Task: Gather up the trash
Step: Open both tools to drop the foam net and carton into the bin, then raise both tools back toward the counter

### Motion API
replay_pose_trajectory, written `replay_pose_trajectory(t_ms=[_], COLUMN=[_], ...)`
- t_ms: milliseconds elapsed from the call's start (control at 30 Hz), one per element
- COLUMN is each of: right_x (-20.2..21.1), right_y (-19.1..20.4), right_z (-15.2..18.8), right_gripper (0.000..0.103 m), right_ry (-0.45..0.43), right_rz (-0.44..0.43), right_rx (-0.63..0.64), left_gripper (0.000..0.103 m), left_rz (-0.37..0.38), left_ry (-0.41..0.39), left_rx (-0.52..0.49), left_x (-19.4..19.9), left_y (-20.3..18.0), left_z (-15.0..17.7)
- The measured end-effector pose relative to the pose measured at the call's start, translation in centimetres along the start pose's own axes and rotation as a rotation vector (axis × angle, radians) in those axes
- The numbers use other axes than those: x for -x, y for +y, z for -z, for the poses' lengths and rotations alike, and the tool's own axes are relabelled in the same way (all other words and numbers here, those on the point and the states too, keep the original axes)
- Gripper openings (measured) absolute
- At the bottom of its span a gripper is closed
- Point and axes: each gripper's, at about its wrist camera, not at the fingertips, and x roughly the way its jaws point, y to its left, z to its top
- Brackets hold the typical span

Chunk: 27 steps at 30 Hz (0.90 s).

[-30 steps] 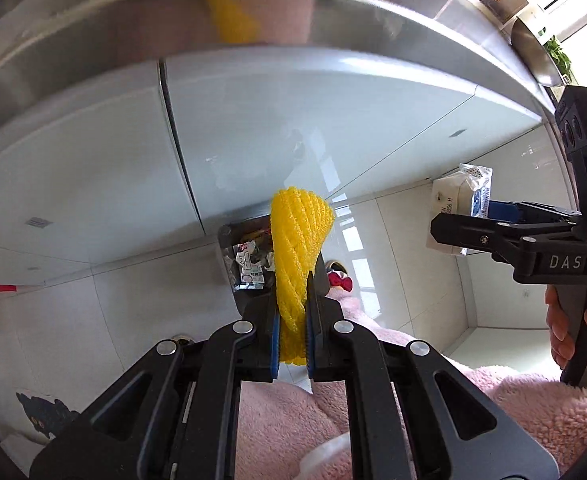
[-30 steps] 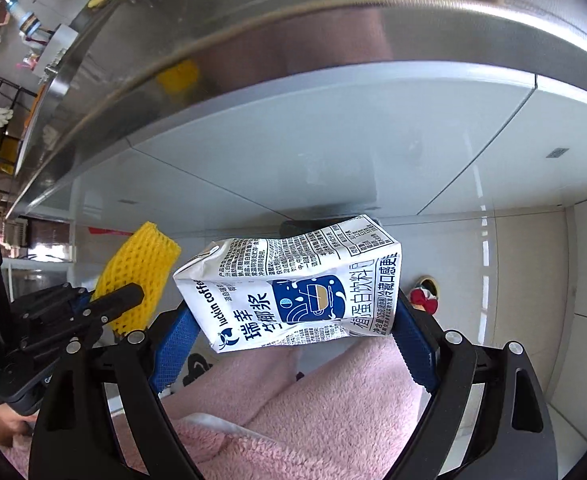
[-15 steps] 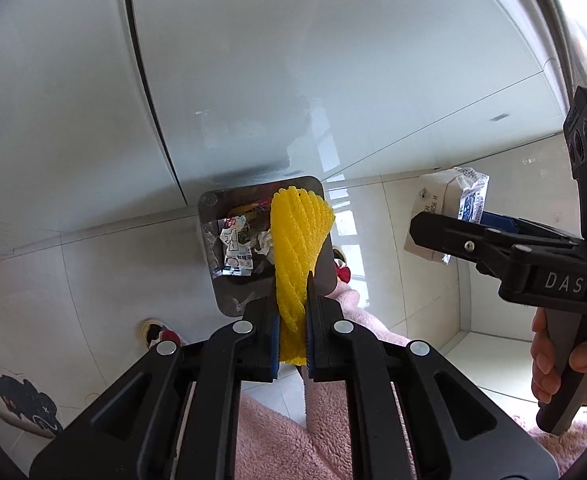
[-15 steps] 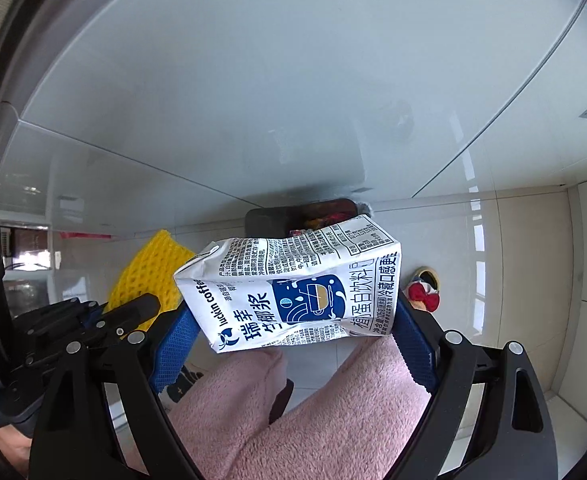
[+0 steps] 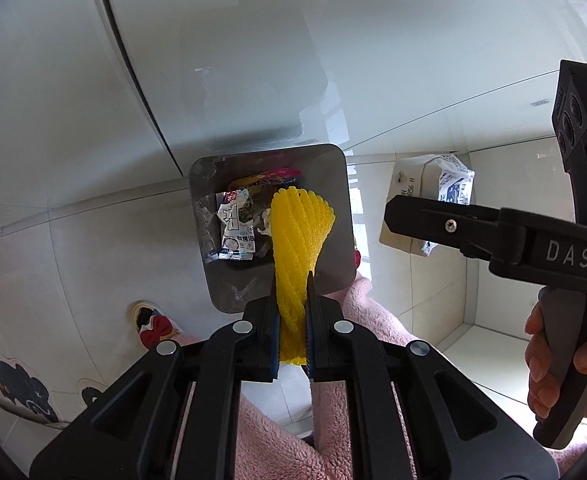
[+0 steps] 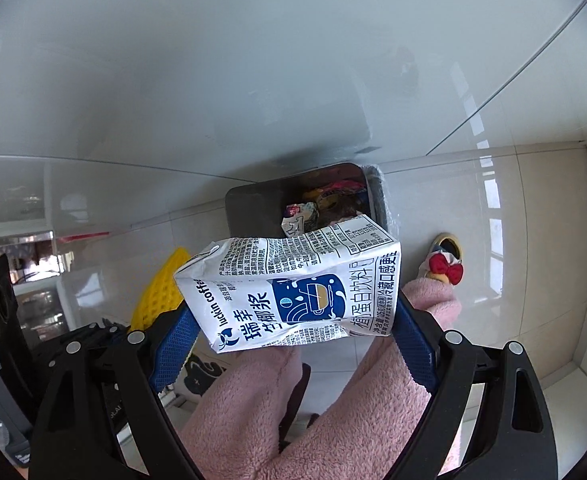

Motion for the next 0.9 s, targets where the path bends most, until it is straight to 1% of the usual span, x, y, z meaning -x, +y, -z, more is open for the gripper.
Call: replay_pose_trajectory(t_ms=[133,233,300,333,400,467,600,700,800,833,900], right_x=[-0.9,-0.8,-1.1,-1.0,-1.1,-1.1,-0.9,-0.7,-0.3,-0.1,0.4], right_y=[-0.5,-0.8,-1.4,-1.4,-1.5,-1.6,-2.2,-2.6,-2.6,-2.5,-2.3], right_z=[-0.1,0.0,-0.2,-0.2,-0.4,-0.5,-0.5,-0.5,-0.3,-0.3,-0.2], right_gripper=[0.088,0.089,0.089,0.089,0.089,0.091,0.092,0.093,0.093,0.093,0.093], right_ry=[0.013,0.029,0.033,0.032,0.034,0.035,0.024,0.023,0.026,0.027,0.025], right_rz=[0.005,-0.014,-0.043,-0.047,-0.049,-0.042,-0.023,-0.014,-0.011,-0.012,-0.011], right_rx=[-0.026,-0.061,-0.089,-0.096,-0.1,-0.104,-0.116,-0.123,-0.119,-0.118,-0.111], left_gripper=[0.01,0.012,0.017,0.02,0.039,0.049,0.063,0.068,0.069,0.07,0.07], left_rz=[-0.004,-0.003,0.004,0.01,0.013,0.006,-0.013,-0.017,-0.017,-0.018,-0.011], left_ry=[0.008,0.008,0.011,0.012,0.008,0.003,0.001,0.006,0.005,0.003,-0.004], left_rx=[0.008,0.011,0.012,0.013,0.014,0.014,0.015,0.018,0.017,0.018,0.02], left_x=[-0.3,-0.6,-0.4,-0.3,0.0,0.3,0.7,1.1,2.0,1.7,2.6], left_y=[0.0,0.1,0.1,0.1,0.0,0.0,0.1,0.2,0.3,0.3,0.0], left_z=[-0.1,-0.2,-0.1,-0.2,-0.3,-0.5,-0.6,-0.4,-0.2,-0.7,-0.7])
